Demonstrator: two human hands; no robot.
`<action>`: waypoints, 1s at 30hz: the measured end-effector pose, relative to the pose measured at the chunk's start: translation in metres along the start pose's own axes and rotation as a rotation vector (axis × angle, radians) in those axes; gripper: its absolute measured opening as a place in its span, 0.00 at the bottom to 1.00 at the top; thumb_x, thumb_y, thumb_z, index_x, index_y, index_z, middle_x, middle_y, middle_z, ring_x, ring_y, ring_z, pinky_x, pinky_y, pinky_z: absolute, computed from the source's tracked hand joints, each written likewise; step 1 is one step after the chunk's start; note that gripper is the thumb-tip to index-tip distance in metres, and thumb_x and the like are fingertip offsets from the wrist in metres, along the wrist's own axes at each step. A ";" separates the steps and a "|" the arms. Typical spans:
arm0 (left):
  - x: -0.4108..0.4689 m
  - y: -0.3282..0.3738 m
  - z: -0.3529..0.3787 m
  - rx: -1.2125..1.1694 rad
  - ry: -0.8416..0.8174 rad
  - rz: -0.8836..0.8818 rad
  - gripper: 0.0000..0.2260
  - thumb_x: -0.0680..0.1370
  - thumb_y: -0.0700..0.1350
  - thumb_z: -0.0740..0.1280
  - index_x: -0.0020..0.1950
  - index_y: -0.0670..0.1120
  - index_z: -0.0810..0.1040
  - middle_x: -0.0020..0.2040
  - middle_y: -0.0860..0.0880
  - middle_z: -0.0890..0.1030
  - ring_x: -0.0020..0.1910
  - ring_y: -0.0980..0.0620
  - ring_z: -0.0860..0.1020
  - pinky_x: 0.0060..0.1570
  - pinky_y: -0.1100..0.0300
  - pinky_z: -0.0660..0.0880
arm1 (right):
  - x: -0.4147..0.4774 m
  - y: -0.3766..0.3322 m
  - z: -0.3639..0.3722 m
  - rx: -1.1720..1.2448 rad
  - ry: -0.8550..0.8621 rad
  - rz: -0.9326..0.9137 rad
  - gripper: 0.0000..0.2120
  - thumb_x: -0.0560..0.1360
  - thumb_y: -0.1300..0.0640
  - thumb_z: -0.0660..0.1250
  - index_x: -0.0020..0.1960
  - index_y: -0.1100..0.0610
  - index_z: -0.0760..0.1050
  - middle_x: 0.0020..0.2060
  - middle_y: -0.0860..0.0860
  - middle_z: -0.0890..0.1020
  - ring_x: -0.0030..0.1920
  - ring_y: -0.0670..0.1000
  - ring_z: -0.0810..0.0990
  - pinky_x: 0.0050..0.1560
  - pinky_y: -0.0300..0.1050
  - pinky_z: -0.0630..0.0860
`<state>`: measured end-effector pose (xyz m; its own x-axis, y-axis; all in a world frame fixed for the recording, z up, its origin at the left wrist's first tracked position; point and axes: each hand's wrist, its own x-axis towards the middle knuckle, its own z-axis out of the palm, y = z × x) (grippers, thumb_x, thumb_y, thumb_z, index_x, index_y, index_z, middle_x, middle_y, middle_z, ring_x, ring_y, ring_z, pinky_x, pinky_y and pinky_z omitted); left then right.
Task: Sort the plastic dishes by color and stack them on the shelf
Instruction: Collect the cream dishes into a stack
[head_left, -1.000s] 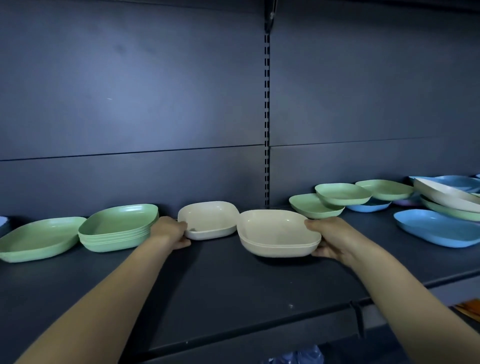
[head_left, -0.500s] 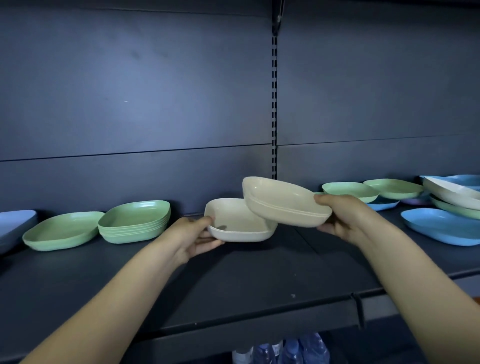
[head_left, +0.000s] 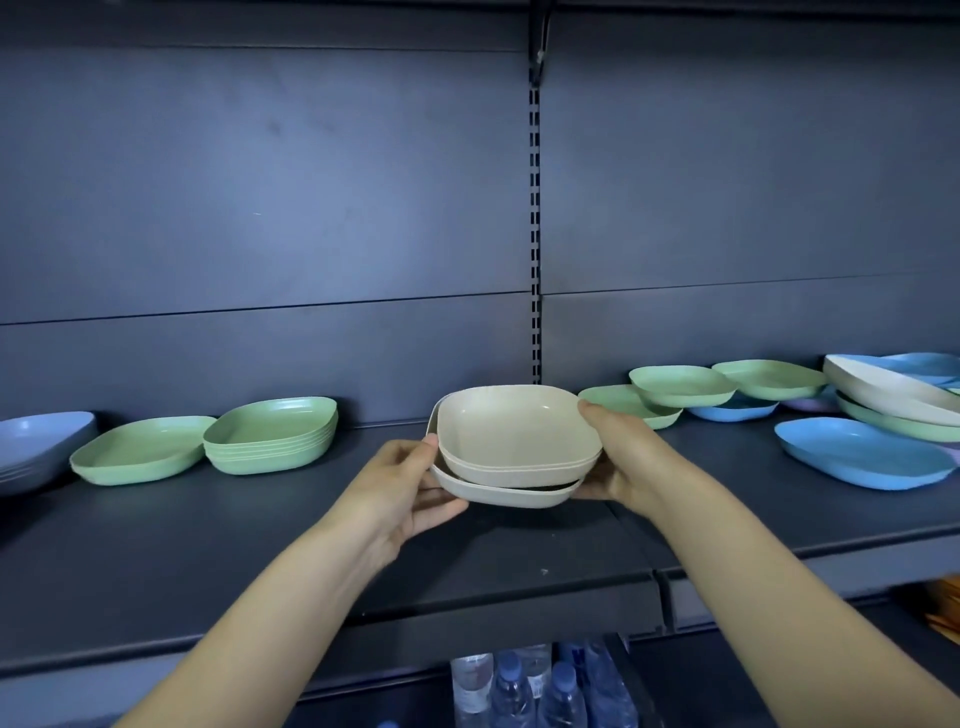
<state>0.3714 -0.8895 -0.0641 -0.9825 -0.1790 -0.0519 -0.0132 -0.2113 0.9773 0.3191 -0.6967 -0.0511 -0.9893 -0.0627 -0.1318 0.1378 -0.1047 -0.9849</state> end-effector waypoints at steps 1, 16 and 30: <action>-0.001 0.001 0.001 -0.012 -0.006 -0.005 0.09 0.81 0.47 0.60 0.44 0.43 0.71 0.37 0.43 0.79 0.37 0.48 0.81 0.35 0.58 0.82 | -0.001 0.000 0.000 0.016 -0.009 -0.003 0.11 0.81 0.51 0.55 0.49 0.53 0.74 0.45 0.52 0.81 0.43 0.53 0.80 0.37 0.50 0.79; 0.013 0.025 -0.017 0.243 -0.086 -0.063 0.11 0.81 0.52 0.57 0.49 0.46 0.74 0.40 0.43 0.81 0.38 0.47 0.81 0.34 0.61 0.82 | 0.015 0.002 0.008 -0.111 -0.186 -0.155 0.08 0.79 0.58 0.61 0.47 0.56 0.78 0.42 0.52 0.83 0.39 0.49 0.83 0.32 0.39 0.80; 0.121 0.050 -0.075 0.622 0.165 0.035 0.13 0.82 0.45 0.55 0.50 0.39 0.75 0.44 0.41 0.80 0.38 0.45 0.79 0.41 0.58 0.81 | 0.118 -0.011 0.101 -0.083 -0.083 0.063 0.08 0.79 0.58 0.61 0.55 0.61 0.73 0.41 0.56 0.78 0.39 0.53 0.77 0.32 0.47 0.76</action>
<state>0.2654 -0.9940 -0.0366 -0.9433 -0.3319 0.0003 -0.1354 0.3854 0.9128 0.2058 -0.8032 -0.0442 -0.9710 -0.1489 -0.1872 0.1917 -0.0161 -0.9813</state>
